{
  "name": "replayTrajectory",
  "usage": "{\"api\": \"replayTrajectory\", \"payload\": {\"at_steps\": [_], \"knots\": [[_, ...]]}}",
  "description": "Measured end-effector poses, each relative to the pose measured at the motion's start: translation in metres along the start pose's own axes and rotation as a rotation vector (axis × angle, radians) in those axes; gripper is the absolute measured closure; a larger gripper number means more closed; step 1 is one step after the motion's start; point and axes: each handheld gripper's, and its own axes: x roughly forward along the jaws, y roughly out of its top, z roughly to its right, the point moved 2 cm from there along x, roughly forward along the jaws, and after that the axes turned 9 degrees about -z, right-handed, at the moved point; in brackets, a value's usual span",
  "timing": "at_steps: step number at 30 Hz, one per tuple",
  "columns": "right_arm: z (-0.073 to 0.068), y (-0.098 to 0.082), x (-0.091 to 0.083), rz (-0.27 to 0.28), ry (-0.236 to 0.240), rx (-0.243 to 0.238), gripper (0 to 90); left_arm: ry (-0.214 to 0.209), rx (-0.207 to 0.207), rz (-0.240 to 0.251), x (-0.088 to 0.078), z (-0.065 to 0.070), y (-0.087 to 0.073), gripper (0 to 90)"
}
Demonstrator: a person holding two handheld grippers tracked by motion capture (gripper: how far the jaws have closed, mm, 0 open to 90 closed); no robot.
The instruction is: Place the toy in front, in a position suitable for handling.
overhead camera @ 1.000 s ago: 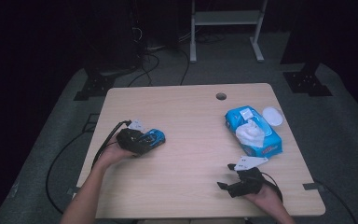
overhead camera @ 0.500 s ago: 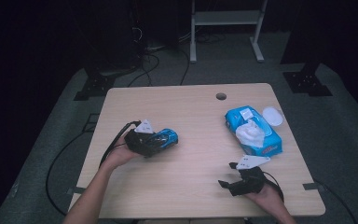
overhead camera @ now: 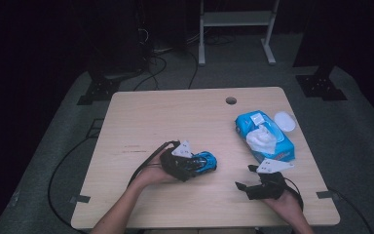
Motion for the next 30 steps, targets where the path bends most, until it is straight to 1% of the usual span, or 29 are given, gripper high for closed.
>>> {"api": "replayTrajectory", "payload": {"at_steps": [2,3,4,5,6,7,8,9,10,11,12,14,16,17,18,19,20,22,23,24,25,26,27,28,29,30], "knots": [[0.002,-0.001,-0.002,-0.001,-0.014,0.007,18.3,-0.002,0.005,-0.011,0.005,0.005,0.001,28.2],[0.002,-0.001,-0.003,-0.008,-0.027,0.004,18.3,-0.003,-0.001,-0.029,0.010,0.008,0.001,28.2],[0.003,-0.002,-0.002,-0.015,-0.044,-0.002,18.4,-0.008,-0.009,-0.026,0.013,0.009,0.000,28.2],[0.003,-0.002,-0.002,-0.015,-0.044,-0.002,18.4,-0.008,-0.009,-0.026,0.013,0.009,0.000,28.2],[0.003,-0.001,-0.002,-0.025,-0.065,-0.005,18.4,-0.011,-0.011,-0.034,0.015,0.010,-0.001,28.1],[0.003,-0.001,-0.002,-0.025,-0.065,-0.005,18.4,-0.019,-0.016,-0.040,0.018,0.011,-0.003,28.1],[0.003,0.000,-0.003,-0.023,-0.084,-0.011,20.8,-0.027,-0.025,-0.046,0.021,0.013,-0.004,28.0],[0.003,0.003,-0.004,-0.024,-0.099,-0.026,22.3,-0.020,-0.036,-0.036,0.022,0.014,-0.005,27.9],[0.003,0.003,-0.004,-0.024,-0.099,-0.026,22.3,-0.020,-0.036,-0.036,0.022,0.014,-0.005,27.8],[0.001,0.006,-0.007,-0.018,-0.126,-0.046,22.3,-0.019,-0.032,-0.041,0.022,0.014,-0.005,27.8],[0.000,0.010,-0.010,-0.004,-0.149,-0.063,22.3,-0.021,-0.040,-0.040,0.022,0.014,-0.005,27.7],[0.001,0.020,-0.018,0.040,-0.163,-0.071,22.4,-0.022,-0.055,-0.032,0.022,0.014,-0.005,26.4],[0.005,0.030,-0.026,0.077,-0.189,-0.078,23.0,0.009,-0.070,-0.016,0.018,0.013,-0.004,18.4],[0.011,0.034,-0.029,0.082,-0.207,-0.075,23.0,0.026,-0.074,-0.006,0.014,0.012,-0.003,16.6],[0.019,0.040,-0.033,0.094,-0.232,-0.058,23.0,0.034,-0.080,0.004,0.011,0.013,-0.003,13.8],[0.025,0.042,-0.034,0.101,-0.249,-0.049,23.0,0.037,-0.091,0.013,0.007,0.013,-0.003,12.2],[0.035,0.046,-0.035,0.105,-0.280,-0.037,23.0,0.041,-0.098,0.027,0.003,0.014,-0.003,11.9],[0.058,0.051,-0.035,0.113,-0.320,0.027,23.0,0.061,-0.102,0.068,-0.007,0.018,-0.004,10.5],[0.074,0.053,-0.031,0.103,-0.356,0.062,23.4,0.084,-0.101,0.092,-0.014,0.021,-0.008,10.5],[0.082,0.053,-0.026,0.083,-0.373,0.073,23.5,0.084,-0.101,0.092,-0.014,0.021,-0.008,10.4],[0.082,0.053,-0.026,0.083,-0.373,0.073,23.5,0.099,-0.103,0.105,-0.018,0.022,-0.010,10.4],[0.089,0.053,-0.021,0.064,-0.378,0.086,24.0,0.118,-0.120,0.131,-0.022,0.024,-0.016,10.4],[0.099,0.049,-0.010,0.025,-0.383,0.105,30.4,0.115,-0.138,0.150,-0.024,0.025,-0.019,10.4],[0.099,0.049,-0.010,0.025,-0.383,0.105,30.4,0.104,-0.151,0.156,-0.025,0.025,-0.021,10.4],[0.101,0.048,-0.007,0.017,-0.383,0.107,33.0,0.099,-0.168,0.165,-0.026,0.025,-0.023,10.5],[0.103,0.047,-0.004,0.006,-0.384,0.109,36.9,0.110,-0.169,0.165,-0.027,0.025,-0.025,10.6]]}}
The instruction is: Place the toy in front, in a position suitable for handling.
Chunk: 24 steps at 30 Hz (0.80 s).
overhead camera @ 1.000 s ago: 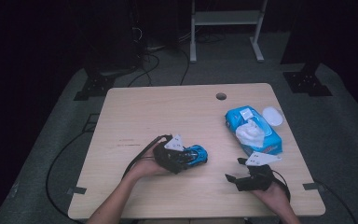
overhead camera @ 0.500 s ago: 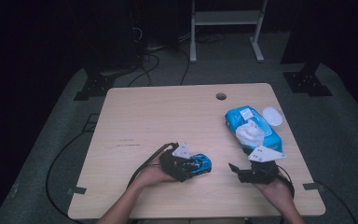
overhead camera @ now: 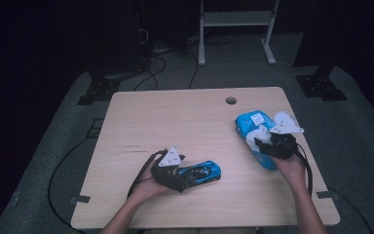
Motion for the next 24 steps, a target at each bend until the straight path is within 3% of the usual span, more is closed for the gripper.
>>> {"api": "replayTrajectory", "payload": {"at_steps": [1,3,4,5,6,11,16,18,20,21,22,24], "knots": [[0.002,-0.002,0.004,-0.019,0.016,0.012,47.6,0.009,-0.003,0.001,0.000,-0.001,-0.001,10.5],[0.003,-0.006,0.007,-0.003,0.027,0.035,60.5,0.004,-0.016,0.002,0.000,-0.003,-0.002,10.5],[0.003,-0.006,0.007,-0.003,0.027,0.035,60.5,0.012,-0.014,0.001,0.001,-0.004,-0.003,10.5],[0.000,-0.009,0.008,-0.001,0.004,0.013,68.9,0.037,-0.004,-0.011,0.001,-0.003,-0.007,10.5],[-0.001,-0.010,0.008,0.008,0.005,0.012,71.7,0.037,-0.004,-0.011,0.001,-0.003,-0.007,10.5],[-0.003,-0.011,0.004,0.029,-0.014,0.002,78.8,0.041,0.012,-0.053,0.001,-0.004,-0.019,10.6],[0.002,-0.016,-0.006,0.063,-0.013,0.030,84.2,0.028,-0.020,-0.028,-0.001,-0.010,-0.022,10.6],[0.005,-0.018,-0.012,0.070,0.009,0.048,85.5,0.025,-0.025,-0.018,-0.001,-0.010,-0.022,10.7],[0.003,-0.010,-0.031,0.126,0.059,0.054,86.2,0.012,-0.008,-0.013,-0.002,-0.010,-0.023,12.0],[0.003,-0.010,-0.031,0.126,0.059,0.054,86.2,0.012,-0.008,-0.013,-0.002,-0.010,-0.023,12.1],[0.001,-0.006,-0.040,0.146,0.062,0.040,86.3,0.011,-0.001,-0.014,-0.002,-0.010,-0.022,12.1],[-0.013,0.006,-0.065,0.213,0.130,-0.001,86.3,0.009,0.005,-0.012,-0.003,-0.009,-0.022,12.1]]}}
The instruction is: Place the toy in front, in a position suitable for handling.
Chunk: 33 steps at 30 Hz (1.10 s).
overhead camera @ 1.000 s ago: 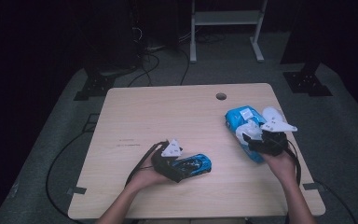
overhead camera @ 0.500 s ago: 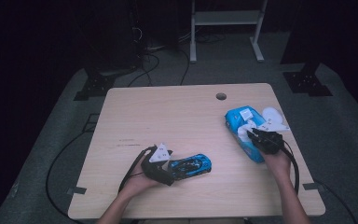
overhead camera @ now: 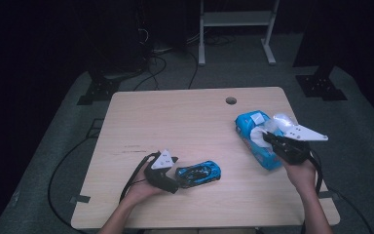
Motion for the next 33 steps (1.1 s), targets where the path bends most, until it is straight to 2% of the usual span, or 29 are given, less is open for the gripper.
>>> {"api": "replayTrajectory", "payload": {"at_steps": [1,2,3,4,6,7,8,9,10,11,12,14,15,16,17,18,19,20,22,23,24,25,27,28,29,30,31,33], "knots": [[0.000,0.000,0.000,0.000,0.000,0.000,86.3,0.004,0.002,0.002,0.000,0.000,0.000,12.1],[-0.008,0.005,-0.006,0.020,0.024,-0.015,86.2,0.004,0.008,0.000,-0.001,0.000,0.000,12.1],[-0.022,0.015,-0.012,0.041,0.071,-0.039,86.2,0.006,0.015,-0.005,-0.001,0.000,0.001,12.1],[-0.022,0.015,-0.012,0.041,0.071,-0.039,86.2,0.006,0.015,-0.005,-0.001,0.000,0.001,12.2],[-0.037,0.024,-0.014,0.059,0.149,-0.052,86.1,0.008,0.024,-0.005,-0.002,0.001,0.000,12.9],[-0.046,0.028,-0.014,0.067,0.173,-0.065,86.0,0.007,0.022,-0.003,-0.003,0.001,0.000,13.0],[-0.066,0.033,-0.013,0.067,0.249,-0.087,86.0,0.003,0.019,0.005,-0.004,0.001,0.000,13.5],[-0.066,0.033,-0.013,0.067,0.249,-0.087,86.0,-0.005,0.022,0.006,-0.005,0.000,0.000,13.5],[-0.085,0.033,-0.012,0.048,0.291,-0.119,85.9,-0.013,0.021,0.025,-0.006,0.000,0.001,13.8],[-0.093,0.031,-0.011,0.035,0.319,-0.130,85.8,-0.013,0.021,0.025,-0.006,0.000,0.001,13.8],[-0.093,0.031,-0.011,0.035,0.319,-0.130,85.8,-0.013,0.020,0.028,-0.006,0.000,0.001,13.8],[-0.108,0.024,-0.009,0.008,0.365,-0.140,85.8,-0.014,0.027,0.029,-0.006,0.000,0.001,13.7],[-0.113,0.020,-0.007,-0.008,0.392,-0.138,85.8,-0.014,0.034,0.030,-0.006,0.001,0.001,13.7],[-0.122,0.014,-0.004,-0.032,0.457,-0.119,85.8,-0.014,0.036,0.030,-0.005,0.002,0.001,13.7],[-0.122,0.014,-0.004,-0.032,0.457,-0.119,85.8,-0.016,0.039,0.027,-0.005,0.003,0.001,13.7],[-0.125,0.011,-0.003,-0.038,0.509,-0.093,85.8,-0.019,0.049,0.023,-0.004,0.004,0.001,13.6],[-0.132,0.009,0.000,-0.064,0.598,-0.070,85.6,-0.018,0.057,0.017,-0.004,0.004,0.002,13.6],[-0.132,0.009,0.000,-0.064,0.598,-0.070,85.6,-0.018,0.061,0.017,-0.003,0.005,0.002,13.6],[-0.136,0.009,0.005,-0.082,0.646,-0.061,85.3,-0.022,0.065,0.014,-0.002,0.005,0.002,13.6],[-0.135,0.008,0.017,-0.134,0.691,-0.029,85.3,-0.023,0.065,0.015,-0.002,0.006,0.002,13.7],[-0.132,0.008,0.026,-0.164,0.714,0.001,85.3,-0.026,0.064,0.016,-0.002,0.006,0.002,13.8],[-0.132,0.008,0.026,-0.164,0.714,0.001,85.3,-0.032,0.062,0.015,-0.002,0.006,0.002,13.8],[-0.125,0.007,0.044,-0.227,0.746,0.061,85.3,-0.045,0.073,0.011,-0.002,0.006,0.002,15.8],[-0.122,0.007,0.053,-0.253,0.743,0.085,85.2,-0.052,0.078,0.012,-0.002,0.006,0.001,17.8],[-0.117,0.006,0.070,-0.310,0.703,0.075,85.0,-0.067,0.084,0.017,-0.002,0.006,0.001,21.3],[-0.117,0.006,0.070,-0.310,0.703,0.075,85.0,-0.067,0.084,0.017,-0.002,0.006,0.001,23.4],[-0.116,0.007,0.075,-0.321,0.683,0.073,84.7,-0.072,0.092,0.018,-0.002,0.006,0.001,23.4],[-0.117,0.007,0.086,-0.334,0.617,0.041,83.7,-0.071,0.085,0.013,-0.001,0.004,0.000,23.5]]}}
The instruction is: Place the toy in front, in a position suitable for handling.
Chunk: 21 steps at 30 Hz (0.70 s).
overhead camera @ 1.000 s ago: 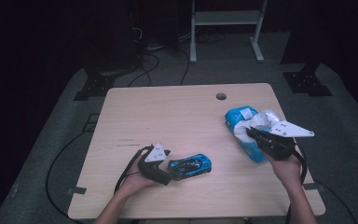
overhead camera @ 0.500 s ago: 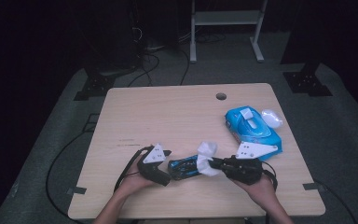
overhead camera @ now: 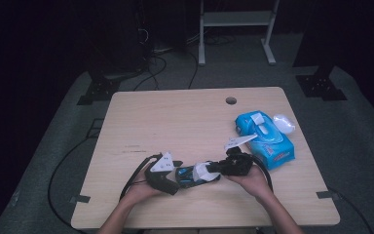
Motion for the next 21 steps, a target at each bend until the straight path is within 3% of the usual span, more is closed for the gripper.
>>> {"api": "replayTrajectory", "payload": {"at_steps": [1,3,7,14,16,18,21], "knots": [[0.001,0.001,0.005,-0.003,-0.017,-0.014,82.6,-0.002,-0.006,-0.006,0.001,-0.001,-0.001,23.5],[-0.003,0.002,0.016,-0.015,-0.121,-0.098,80.0,0.002,-0.006,-0.015,0.001,-0.001,-0.002,23.5],[-0.017,0.004,0.030,0.004,-0.213,-0.219,68.5,0.007,-0.007,-0.024,0.001,-0.002,-0.003,24.1],[-0.025,0.003,0.045,0.008,-0.223,-0.268,49.6,-0.014,-0.032,-0.034,0.003,-0.005,-0.005,24.1],[-0.027,0.001,0.049,0.009,-0.239,-0.279,49.1,-0.007,-0.032,-0.037,0.002,-0.006,-0.006,24.0],[-0.028,0.000,0.051,0.013,-0.250,-0.300,51.8,0.026,-0.029,-0.030,0.000,-0.006,-0.007,21.3],[-0.028,-0.003,0.053,0.026,-0.242,-0.301,54.2,0.014,-0.054,-0.027,0.001,-0.008,-0.008,17.3]]}}
